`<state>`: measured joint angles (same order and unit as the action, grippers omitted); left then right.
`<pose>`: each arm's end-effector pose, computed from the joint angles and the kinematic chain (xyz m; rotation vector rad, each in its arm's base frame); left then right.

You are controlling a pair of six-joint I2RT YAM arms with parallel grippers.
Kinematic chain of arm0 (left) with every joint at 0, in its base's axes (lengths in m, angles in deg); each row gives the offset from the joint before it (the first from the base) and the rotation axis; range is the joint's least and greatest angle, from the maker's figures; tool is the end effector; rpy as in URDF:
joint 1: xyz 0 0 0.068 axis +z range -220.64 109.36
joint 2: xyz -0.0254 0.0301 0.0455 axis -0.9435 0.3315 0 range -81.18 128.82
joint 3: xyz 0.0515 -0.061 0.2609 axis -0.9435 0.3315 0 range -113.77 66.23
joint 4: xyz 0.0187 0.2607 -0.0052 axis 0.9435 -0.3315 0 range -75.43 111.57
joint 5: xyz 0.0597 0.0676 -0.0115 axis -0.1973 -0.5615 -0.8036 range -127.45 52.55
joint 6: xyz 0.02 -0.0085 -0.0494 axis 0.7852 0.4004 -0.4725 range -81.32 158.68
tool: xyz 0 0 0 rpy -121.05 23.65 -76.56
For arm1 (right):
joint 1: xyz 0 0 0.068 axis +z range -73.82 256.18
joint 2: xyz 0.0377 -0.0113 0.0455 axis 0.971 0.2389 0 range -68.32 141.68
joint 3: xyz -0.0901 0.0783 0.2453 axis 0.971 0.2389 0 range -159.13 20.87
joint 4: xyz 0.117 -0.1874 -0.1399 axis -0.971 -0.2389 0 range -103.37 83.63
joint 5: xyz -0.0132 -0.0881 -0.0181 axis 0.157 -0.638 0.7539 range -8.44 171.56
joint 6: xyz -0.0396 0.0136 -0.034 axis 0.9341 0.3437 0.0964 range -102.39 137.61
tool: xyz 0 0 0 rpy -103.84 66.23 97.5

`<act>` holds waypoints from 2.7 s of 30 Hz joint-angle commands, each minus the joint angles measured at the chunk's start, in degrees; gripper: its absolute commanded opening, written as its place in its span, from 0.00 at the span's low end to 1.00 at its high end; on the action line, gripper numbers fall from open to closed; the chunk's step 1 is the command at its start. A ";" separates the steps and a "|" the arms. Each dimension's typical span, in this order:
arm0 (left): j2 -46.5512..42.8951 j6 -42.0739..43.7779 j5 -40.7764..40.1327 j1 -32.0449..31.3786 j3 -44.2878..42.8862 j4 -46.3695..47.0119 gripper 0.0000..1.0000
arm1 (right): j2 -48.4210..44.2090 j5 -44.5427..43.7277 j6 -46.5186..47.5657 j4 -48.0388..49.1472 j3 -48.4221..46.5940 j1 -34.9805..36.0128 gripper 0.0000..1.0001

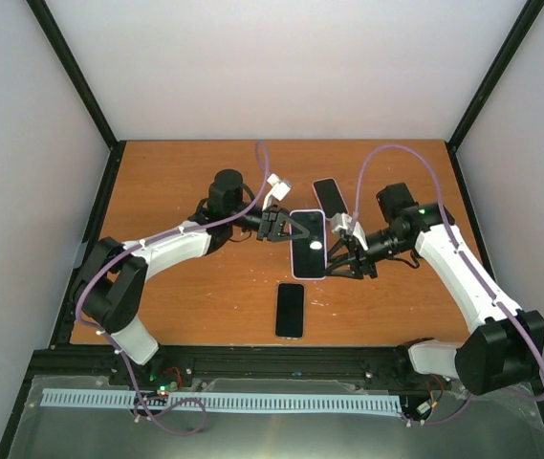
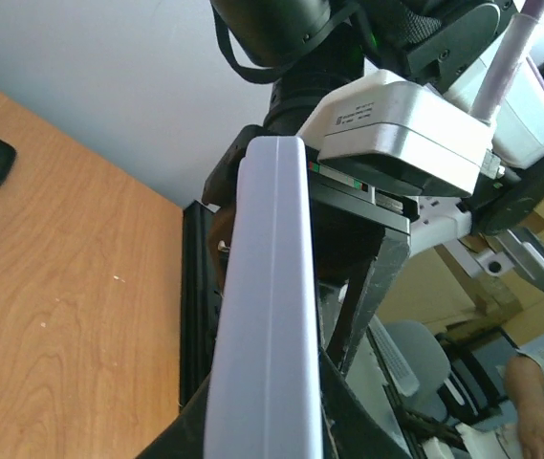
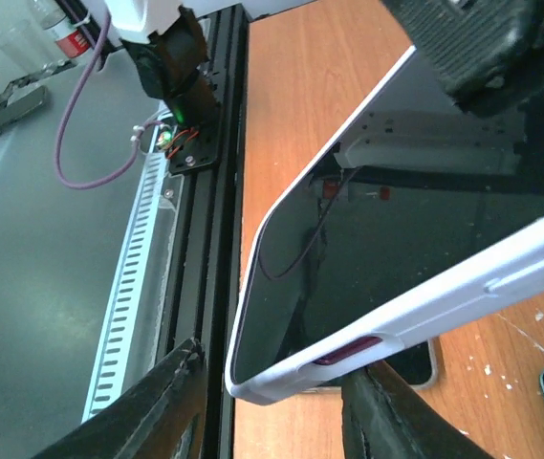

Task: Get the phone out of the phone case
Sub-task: Remove the phone case from the phone.

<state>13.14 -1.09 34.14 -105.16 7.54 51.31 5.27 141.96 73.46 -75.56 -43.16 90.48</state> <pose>0.2764 -0.2312 0.2741 1.0330 1.7596 -1.9149 0.2005 0.0832 0.2954 -1.4507 1.8329 1.1884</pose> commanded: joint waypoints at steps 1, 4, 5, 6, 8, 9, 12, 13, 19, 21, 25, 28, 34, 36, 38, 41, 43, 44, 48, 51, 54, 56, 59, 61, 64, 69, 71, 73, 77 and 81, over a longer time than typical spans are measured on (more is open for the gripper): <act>-2.05 -0.56 2.67 -0.01 -3.35 0.33 0.05 | -1.91 0.35 2.25 0.37 -0.59 2.74 0.40; -1.72 0.17 3.30 0.03 -4.63 -1.66 0.05 | -1.95 -0.43 2.61 0.61 -0.17 4.08 0.41; -1.61 0.62 3.43 0.04 -5.15 -2.53 0.05 | -1.87 -0.65 2.47 0.77 -0.11 4.43 0.42; -1.68 0.73 3.42 -0.01 -5.46 -2.88 0.05 | -1.73 -0.78 2.36 0.84 -0.05 4.72 0.42; -1.88 0.68 3.24 -0.02 -5.63 -3.22 0.05 | -1.25 -0.88 2.26 0.91 -0.17 5.58 0.43; -2.08 0.73 3.02 -0.02 -5.69 -3.36 0.05 | -1.03 -0.96 2.19 0.94 -0.25 6.01 0.43; -2.70 0.77 2.36 -0.02 -5.46 -3.53 0.04 | -0.58 -0.99 1.58 1.26 -0.48 7.19 0.42; -2.66 0.71 2.46 -0.02 -5.46 -3.59 0.04 | -0.55 -1.05 1.50 1.51 -0.46 7.51 0.41; -1.77 1.78 3.86 -0.02 -6.93 -5.60 0.01 | -1.43 -3.49 2.28 2.19 -0.61 8.54 0.28; -1.07 2.06 4.62 -0.02 -7.58 -6.63 0.01 | -1.74 -4.87 3.28 1.90 -0.70 8.63 0.28; -0.10 1.89 6.44 -0.02 -8.16 -7.28 0.00 | -2.13 -6.85 5.92 0.96 -1.23 8.72 0.25; 0.53 0.79 7.13 -0.02 -8.06 -6.37 0.00 | -3.17 -7.52 6.88 2.20 -1.26 8.95 0.23; 2.40 -9.63 11.42 -0.09 -6.24 5.60 0.00 | -3.37 -9.01 7.12 5.33 -2.31 10.03 0.24; 2.82 -13.13 12.81 -0.09 -6.03 8.89 0.00 | -3.55 -12.07 7.36 6.82 -2.47 11.74 0.24; 2.89 -13.28 13.99 -0.01 -6.63 8.24 0.00 | -3.84 -15.72 7.14 8.74 -2.63 13.26 0.25; 2.72 -9.83 14.34 -0.06 -8.08 2.87 0.00 | -3.40 -17.36 7.18 9.31 -3.99 13.57 0.25; 2.39 -8.27 14.71 -0.06 -8.40 0.69 0.00 | -3.06 -17.27 7.31 9.33 -4.51 13.63 0.25; 2.28 -8.35 14.78 -0.08 -8.37 0.51 0.00 | -2.89 -17.25 7.35 9.44 -4.60 13.64 0.25; 2.07 -8.54 16.54 -0.11 -7.86 0.44 0.00 | -2.48 -17.75 8.46 9.86 -4.23 13.63 0.25; 2.43 -8.89 18.18 -0.25 -7.75 0.39 0.00 | -2.94 -18.81 8.45 10.96 -3.76 13.61 0.25; 2.62 -8.89 19.56 -0.57 -8.12 -0.05 0.00 | -3.18 -19.72 8.93 11.42 -3.69 13.59 0.25; 3.10 -8.77 20.67 -0.92 -8.69 -0.39 0.00 | -3.02 -20.34 9.72 11.42 -3.93 13.57 0.25; 3.87 -7.49 21.97 -1.51 -10.00 -2.79 0.00 | -2.84 -21.93 11.82 11.51 -4.36 13.59 0.27; 4.13 -5.07 22.95 -2.00 -11.05 -6.14 0.00 | -2.62 -22.81 12.33 11.87 -4.80 13.59 0.27; 4.91 2.35 24.18 -2.43 -13.90 -16.53 0.00 | -2.19 -23.71 12.39 12.71 -5.62 13.63 0.27; 6.50 14.77 24.60 -2.55 -19.62 -33.33 0.00 | -1.21 -22.79 6.17 16.52 -6.89 13.54 0.25; 6.51 15.80 24.94 -2.57 -19.80 -34.59 0.00 | -1.09 -21.50 2.89 18.64 -6.57 12.84 0.23; 6.32 16.39 25.21 -2.57 -19.43 -34.88 0.00 | -1.12 -19.83 -0.44 21.14 -5.95 11.38 0.23; 6.10 17.48 25.18 -2.59 -18.95 -35.95 0.00 | -1.06 -16.38 -8.27 26.27 -4.49 7.73 0.23; 5.92 18.87 24.97 -2.61 -18.99 -37.20 0.00 | -1.33 -13.90 -17.99 34.31 -2.63 3.83 0.24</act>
<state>19.61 17.03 45.01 -104.46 -10.54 21.67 3.65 125.29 67.28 -68.21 -45.04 98.83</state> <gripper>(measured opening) 0.125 0.234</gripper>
